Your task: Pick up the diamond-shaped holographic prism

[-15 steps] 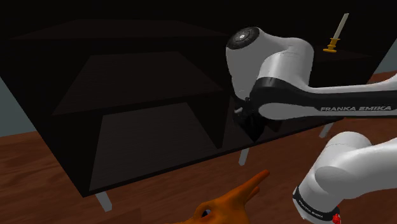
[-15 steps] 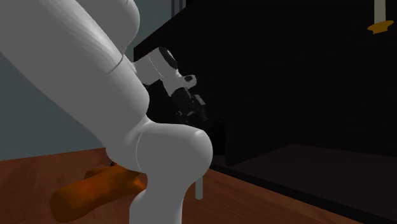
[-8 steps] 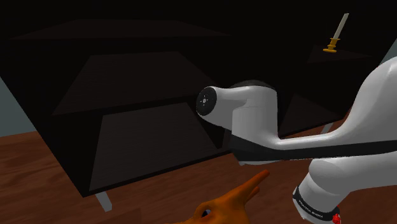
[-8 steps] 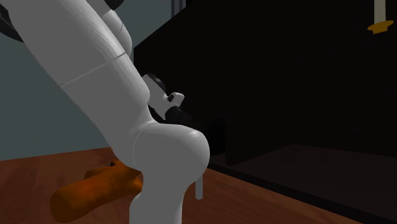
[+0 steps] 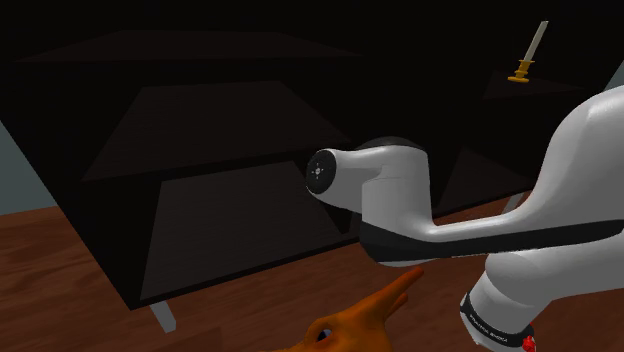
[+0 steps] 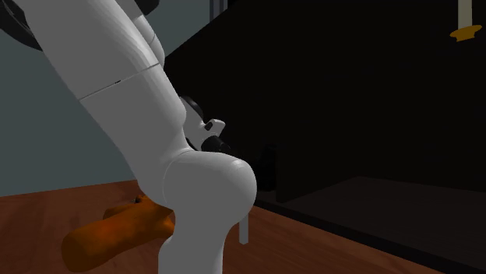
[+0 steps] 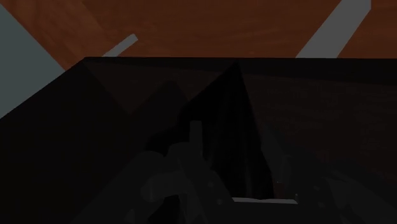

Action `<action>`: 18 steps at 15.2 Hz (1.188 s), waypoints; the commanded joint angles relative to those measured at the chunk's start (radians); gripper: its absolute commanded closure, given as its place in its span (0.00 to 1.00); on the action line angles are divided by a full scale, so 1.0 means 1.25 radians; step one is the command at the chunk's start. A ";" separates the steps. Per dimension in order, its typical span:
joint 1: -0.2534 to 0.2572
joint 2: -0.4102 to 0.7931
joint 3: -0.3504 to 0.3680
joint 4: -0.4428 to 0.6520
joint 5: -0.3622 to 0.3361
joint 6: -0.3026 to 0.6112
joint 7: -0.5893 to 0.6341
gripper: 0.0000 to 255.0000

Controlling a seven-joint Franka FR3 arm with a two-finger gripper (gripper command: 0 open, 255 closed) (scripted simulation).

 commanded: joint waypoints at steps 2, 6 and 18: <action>-0.003 0.005 0.000 -0.004 0.001 0.005 0.000 1.00; -0.006 0.007 -0.002 -0.008 -0.003 0.012 0.000 1.00; -0.008 -0.065 -0.047 0.067 -0.012 -0.082 -0.106 1.00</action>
